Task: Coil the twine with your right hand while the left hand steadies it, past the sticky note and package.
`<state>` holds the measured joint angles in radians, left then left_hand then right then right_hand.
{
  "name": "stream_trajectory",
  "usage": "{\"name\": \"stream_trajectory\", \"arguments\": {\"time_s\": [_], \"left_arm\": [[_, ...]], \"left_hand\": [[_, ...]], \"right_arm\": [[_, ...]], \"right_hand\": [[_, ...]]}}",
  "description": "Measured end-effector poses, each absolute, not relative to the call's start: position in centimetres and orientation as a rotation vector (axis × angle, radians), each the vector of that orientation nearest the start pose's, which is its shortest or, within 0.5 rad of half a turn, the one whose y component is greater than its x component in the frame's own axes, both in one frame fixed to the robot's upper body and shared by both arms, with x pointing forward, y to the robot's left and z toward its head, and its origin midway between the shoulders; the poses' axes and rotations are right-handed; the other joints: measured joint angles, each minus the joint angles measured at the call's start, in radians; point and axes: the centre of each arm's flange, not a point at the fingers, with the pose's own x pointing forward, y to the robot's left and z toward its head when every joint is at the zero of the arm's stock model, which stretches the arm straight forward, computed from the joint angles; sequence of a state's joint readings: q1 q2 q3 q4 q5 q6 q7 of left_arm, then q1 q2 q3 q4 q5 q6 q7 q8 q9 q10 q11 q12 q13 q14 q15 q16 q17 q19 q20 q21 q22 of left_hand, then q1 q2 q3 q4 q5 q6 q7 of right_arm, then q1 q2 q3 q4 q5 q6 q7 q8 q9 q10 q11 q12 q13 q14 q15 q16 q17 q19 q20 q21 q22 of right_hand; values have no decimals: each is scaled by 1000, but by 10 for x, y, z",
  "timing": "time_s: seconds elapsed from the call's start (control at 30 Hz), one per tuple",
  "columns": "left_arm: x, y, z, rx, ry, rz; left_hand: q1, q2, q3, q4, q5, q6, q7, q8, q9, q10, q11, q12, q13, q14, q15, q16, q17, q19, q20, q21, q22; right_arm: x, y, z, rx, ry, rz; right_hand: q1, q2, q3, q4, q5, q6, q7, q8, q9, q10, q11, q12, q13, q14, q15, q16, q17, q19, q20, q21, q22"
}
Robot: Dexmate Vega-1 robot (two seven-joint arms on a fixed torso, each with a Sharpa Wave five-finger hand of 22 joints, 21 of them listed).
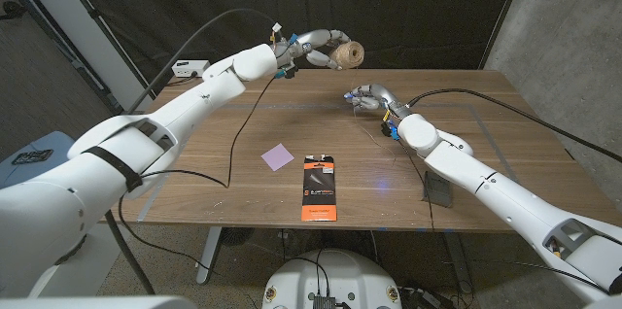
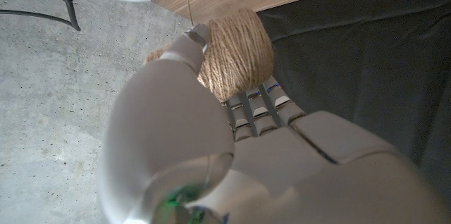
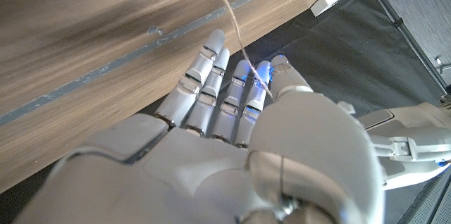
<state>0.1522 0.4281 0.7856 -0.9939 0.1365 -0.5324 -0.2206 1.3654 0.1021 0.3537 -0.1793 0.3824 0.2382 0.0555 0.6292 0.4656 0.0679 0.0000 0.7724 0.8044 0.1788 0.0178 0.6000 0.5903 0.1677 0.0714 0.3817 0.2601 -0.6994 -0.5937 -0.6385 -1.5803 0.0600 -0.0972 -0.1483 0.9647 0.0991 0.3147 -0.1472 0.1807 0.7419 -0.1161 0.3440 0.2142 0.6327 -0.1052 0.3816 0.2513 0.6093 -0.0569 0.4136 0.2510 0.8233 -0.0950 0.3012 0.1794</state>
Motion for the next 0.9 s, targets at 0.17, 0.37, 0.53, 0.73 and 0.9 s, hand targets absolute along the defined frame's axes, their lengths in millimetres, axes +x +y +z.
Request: {"name": "stream_trajectory", "arguments": {"time_s": [0.17,0.37,0.53,0.73,0.9], "left_arm": [[645,118,192,1127,-1000,-488],[646,118,191,1121,-995,-486],[646,117,190,1116,-996,-484],[645,115,191,1112,-997,-482],[645,113,191,1107,-999,-481]], "left_hand": [[0,0,0,0,8,0,0,0,0,0,0,0,0,0,0,0,0,0,0,0,0],[0,0,0,0,8,0,0,0,0,0,0,0,0,0,0,0,0,0,0,0,0],[0,0,0,0,8,0,0,0,-3,0,0,0,0,0,0,-1,2,0,0,0,0],[0,0,3,-3,8,0,0,0,-5,5,5,0,0,0,0,-3,3,0,0,0,0],[0,0,3,-3,7,4,0,0,-5,5,5,0,0,0,0,-4,3,0,0,0,0]], "right_arm": [[635,-171,15,-707,-587,175],[634,-168,15,-710,-589,178],[632,-166,15,-716,-592,181],[629,-163,14,-729,-597,185],[625,-159,14,-742,-603,194]], "right_hand": [[5,5,4,-4,0,16,-2,4,-1,13,-3,0,-5,17,-1,-7,-5,7,-7,0,0],[13,13,8,-9,4,26,-2,4,-1,24,-4,0,-7,26,0,-11,-10,7,-7,0,0],[13,13,9,-8,5,36,0,4,-5,25,-5,0,-10,31,-5,-11,-10,9,-5,0,0],[19,19,11,-6,5,48,-2,4,-5,37,-6,0,-14,42,-5,-11,-10,16,-9,7,0],[22,22,15,-10,5,56,-5,4,-5,46,-5,0,-15,52,-5,-11,-14,21,-10,7,0]]}}
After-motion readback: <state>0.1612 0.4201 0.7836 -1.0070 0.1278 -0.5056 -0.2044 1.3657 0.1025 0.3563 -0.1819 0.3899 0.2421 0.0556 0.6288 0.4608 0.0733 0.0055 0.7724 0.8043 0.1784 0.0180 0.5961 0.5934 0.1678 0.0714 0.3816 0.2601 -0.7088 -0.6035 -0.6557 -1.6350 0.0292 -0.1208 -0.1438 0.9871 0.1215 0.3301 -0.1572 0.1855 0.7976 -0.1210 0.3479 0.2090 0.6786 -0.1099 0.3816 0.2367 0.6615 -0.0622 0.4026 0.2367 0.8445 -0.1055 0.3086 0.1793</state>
